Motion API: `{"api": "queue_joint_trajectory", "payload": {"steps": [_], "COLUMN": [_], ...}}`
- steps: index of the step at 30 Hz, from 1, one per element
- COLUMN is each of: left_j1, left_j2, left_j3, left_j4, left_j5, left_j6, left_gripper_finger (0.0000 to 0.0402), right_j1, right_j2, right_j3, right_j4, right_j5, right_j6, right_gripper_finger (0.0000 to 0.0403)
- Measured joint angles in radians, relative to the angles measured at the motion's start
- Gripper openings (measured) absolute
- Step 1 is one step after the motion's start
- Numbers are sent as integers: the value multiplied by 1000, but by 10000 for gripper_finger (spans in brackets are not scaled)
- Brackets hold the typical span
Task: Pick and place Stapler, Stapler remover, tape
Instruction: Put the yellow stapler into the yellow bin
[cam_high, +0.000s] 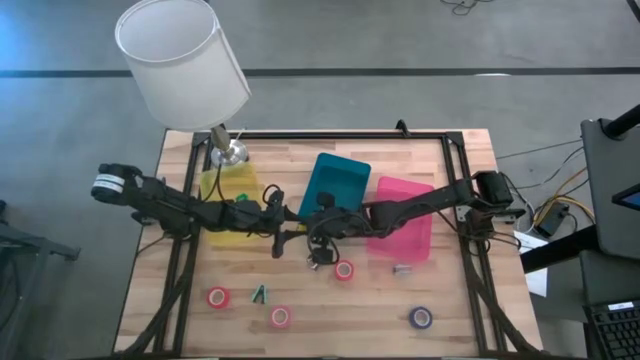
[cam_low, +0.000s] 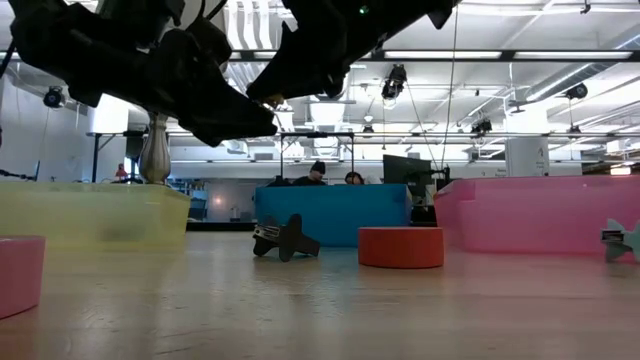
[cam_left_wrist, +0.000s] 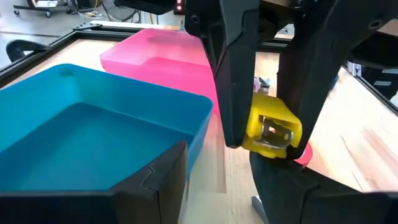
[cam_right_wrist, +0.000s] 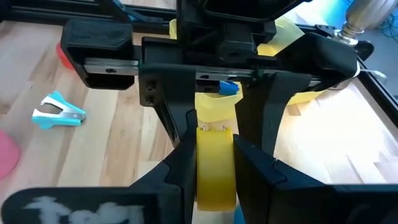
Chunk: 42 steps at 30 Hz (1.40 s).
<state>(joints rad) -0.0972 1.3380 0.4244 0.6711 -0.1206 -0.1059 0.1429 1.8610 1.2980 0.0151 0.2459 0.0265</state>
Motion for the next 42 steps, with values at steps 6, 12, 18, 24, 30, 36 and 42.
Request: {"api": "queue_joint_trajectory", "payload": {"steps": [6,12,18,24,30,36,42], "left_j1": [-8,-12,-28,-48,-54,-54,-54], "left_j2": [0,0,0,0,0,1,1], "left_j3": [0,-1,-2,-3,-4,-4,-5], "left_j4": [8,12,96,173,181,186,185], "left_j5": [6,5,2,-1,-2,-4,-9], "left_j6": [0,0,36,48,53,53,52], "left_gripper_finger": [179,179,179,179,177,134,74], "right_j1": [0,0,0,1,1,2,1], "right_j2": [-3,-39,-53,-50,-49,-48,-48], "right_j3": [-1,3,5,4,4,4,4], "right_j4": [26,24,23,32,35,37,36], "right_j5": [0,1,1,1,0,-1,0], "right_j6": [3,5,0,0,0,0,4], "right_gripper_finger": [75,82,75,78,78,78,84]}}
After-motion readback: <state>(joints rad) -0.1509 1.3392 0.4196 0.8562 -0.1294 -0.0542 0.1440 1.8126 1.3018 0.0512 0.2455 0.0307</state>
